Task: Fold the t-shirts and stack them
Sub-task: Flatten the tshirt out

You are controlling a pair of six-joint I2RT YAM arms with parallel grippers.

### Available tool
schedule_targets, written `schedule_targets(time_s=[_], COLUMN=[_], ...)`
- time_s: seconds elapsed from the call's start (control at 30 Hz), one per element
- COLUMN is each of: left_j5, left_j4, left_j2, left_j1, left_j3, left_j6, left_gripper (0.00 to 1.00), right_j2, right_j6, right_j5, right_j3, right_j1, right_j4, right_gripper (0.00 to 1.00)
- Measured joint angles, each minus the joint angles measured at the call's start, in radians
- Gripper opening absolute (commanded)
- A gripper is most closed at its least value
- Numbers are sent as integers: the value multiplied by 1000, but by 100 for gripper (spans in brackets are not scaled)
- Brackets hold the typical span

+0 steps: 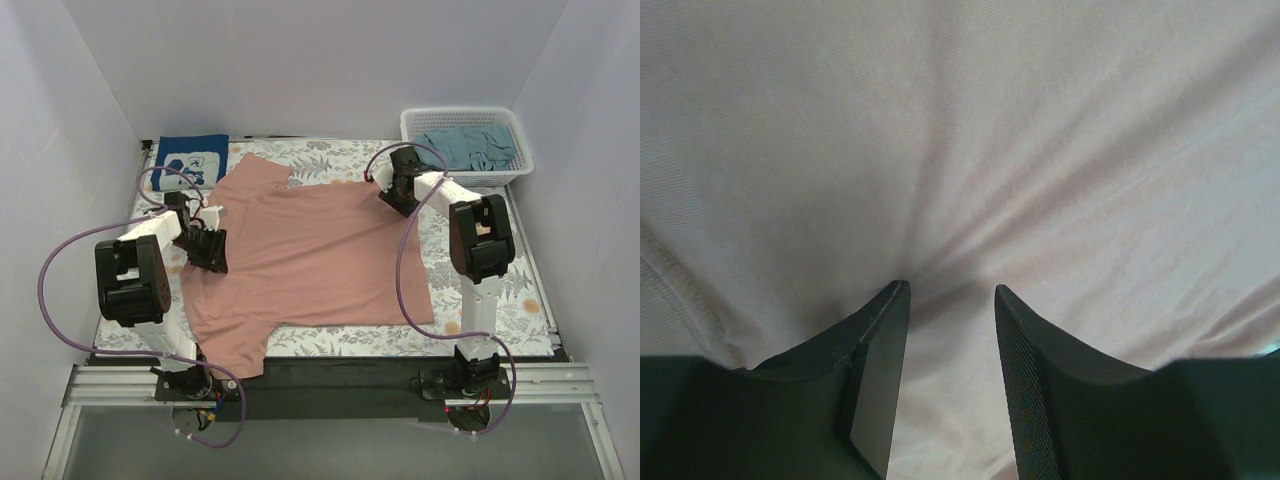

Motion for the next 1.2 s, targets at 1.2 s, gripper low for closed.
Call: schedule_targets(time_s=[1.2], left_j5=[-85], left_j4=[-57], left_j2=[-217], left_j1=[17], left_j3=[-217], left_j6=[206], left_gripper=[40], right_j2=[-637], right_j6=[-15], right_j5=[-316], right_j3=[-770], right_j1=[181], right_j4=[-240], right_gripper=[45])
